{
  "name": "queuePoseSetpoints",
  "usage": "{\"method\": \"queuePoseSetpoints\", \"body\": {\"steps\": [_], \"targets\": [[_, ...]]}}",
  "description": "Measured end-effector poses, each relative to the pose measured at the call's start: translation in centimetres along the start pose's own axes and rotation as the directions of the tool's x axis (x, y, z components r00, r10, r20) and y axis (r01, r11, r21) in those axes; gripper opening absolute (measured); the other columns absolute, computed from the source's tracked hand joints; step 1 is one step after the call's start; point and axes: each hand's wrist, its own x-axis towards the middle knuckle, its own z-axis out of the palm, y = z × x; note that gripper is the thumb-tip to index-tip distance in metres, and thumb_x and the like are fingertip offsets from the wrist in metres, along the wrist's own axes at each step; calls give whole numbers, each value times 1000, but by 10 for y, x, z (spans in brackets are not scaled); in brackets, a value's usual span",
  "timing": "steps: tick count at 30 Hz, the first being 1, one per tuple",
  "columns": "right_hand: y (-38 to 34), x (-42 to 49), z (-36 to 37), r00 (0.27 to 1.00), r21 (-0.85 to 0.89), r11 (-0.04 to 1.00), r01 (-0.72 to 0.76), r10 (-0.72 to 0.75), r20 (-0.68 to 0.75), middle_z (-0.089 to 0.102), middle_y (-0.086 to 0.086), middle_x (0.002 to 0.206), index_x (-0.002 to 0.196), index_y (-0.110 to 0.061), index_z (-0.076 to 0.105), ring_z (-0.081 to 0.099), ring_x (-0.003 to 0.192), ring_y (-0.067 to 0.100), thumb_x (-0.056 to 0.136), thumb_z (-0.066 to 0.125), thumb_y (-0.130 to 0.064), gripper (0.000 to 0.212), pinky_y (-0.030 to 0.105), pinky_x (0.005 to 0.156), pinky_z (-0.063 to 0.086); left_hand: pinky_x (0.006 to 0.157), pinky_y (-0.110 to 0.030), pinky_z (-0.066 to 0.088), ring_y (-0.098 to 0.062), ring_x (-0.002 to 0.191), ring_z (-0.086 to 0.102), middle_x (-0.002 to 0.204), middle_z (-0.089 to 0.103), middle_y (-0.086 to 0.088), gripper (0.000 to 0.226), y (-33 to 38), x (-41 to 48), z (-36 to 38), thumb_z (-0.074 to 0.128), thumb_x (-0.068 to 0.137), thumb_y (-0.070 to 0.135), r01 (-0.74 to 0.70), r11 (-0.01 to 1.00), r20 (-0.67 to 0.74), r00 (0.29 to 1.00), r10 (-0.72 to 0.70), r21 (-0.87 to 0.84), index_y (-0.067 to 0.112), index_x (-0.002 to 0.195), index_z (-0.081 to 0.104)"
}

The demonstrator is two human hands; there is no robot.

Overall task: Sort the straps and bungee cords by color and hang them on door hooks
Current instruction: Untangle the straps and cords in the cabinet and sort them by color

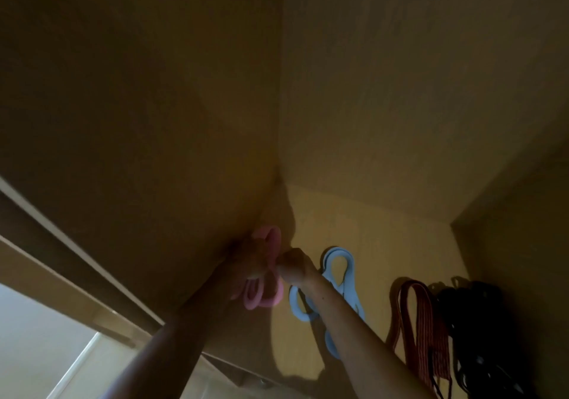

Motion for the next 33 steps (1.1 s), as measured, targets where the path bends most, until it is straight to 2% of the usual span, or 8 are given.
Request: {"method": "queuePoseSetpoints", "body": {"steps": [5,10,13,17,20,24,30,33], "targets": [[10,-8,-10,994,172,985,-6,26,-109,63,10,68,57,-9,56,54,73,18,85,47,-15,30,27,58,37,99,-32,39,-29,124,49,134,51,-14,40,9,4,-3,48,95,18,8,995,27,1000,-11,101,7,134,45],[18,-32,-38,974,200,978,55,-8,-228,47,1,59,49,-15,43,46,68,24,85,42,-3,38,35,67,36,101,-37,39,-30,124,46,136,48,-9,45,15,18,5,48,87,27,-58,980,46,998,50,190,15,130,44],[37,-58,-59,946,291,954,68,31,-321,67,14,100,94,-2,70,60,96,30,90,48,-3,22,28,80,44,99,-36,42,-26,117,54,128,57,-9,53,36,32,19,38,84,42,-163,968,39,987,159,189,16,129,46],[89,-95,-88,802,379,925,-21,242,-547,67,12,113,106,-5,67,60,109,27,88,49,-4,26,26,90,44,86,-36,45,-32,103,59,108,60,-14,27,90,25,30,42,81,30,-244,965,100,967,234,99,12,98,52],[132,-126,-108,660,389,911,-137,377,-650,63,12,123,117,-6,64,56,117,26,89,52,-7,30,24,97,42,90,-32,47,-29,108,58,117,59,-13,29,135,11,46,54,86,27,-303,953,108,947,302,-14,10,110,59],[178,-170,-117,491,346,898,-273,439,-753,56,18,125,126,-4,55,48,118,33,89,56,-19,40,40,103,41,103,-36,40,-27,123,48,130,51,-7,34,184,-1,75,51,89,34,-392,920,188,903,386,-10,21,120,54],[218,-191,-106,595,446,751,-486,659,-461,34,14,146,149,-11,18,33,135,34,77,66,-45,93,42,110,34,79,-20,36,-19,116,52,131,49,-4,35,230,-19,107,44,96,28,-482,874,265,836,480,-64,17,129,48],[229,-182,-96,567,443,673,-592,738,-365,42,14,141,143,-6,21,41,130,33,70,70,-52,99,42,106,39,75,-18,36,-17,107,54,128,50,-4,32,237,-19,115,45,96,26,-497,862,256,824,505,-101,16,126,50]]}}
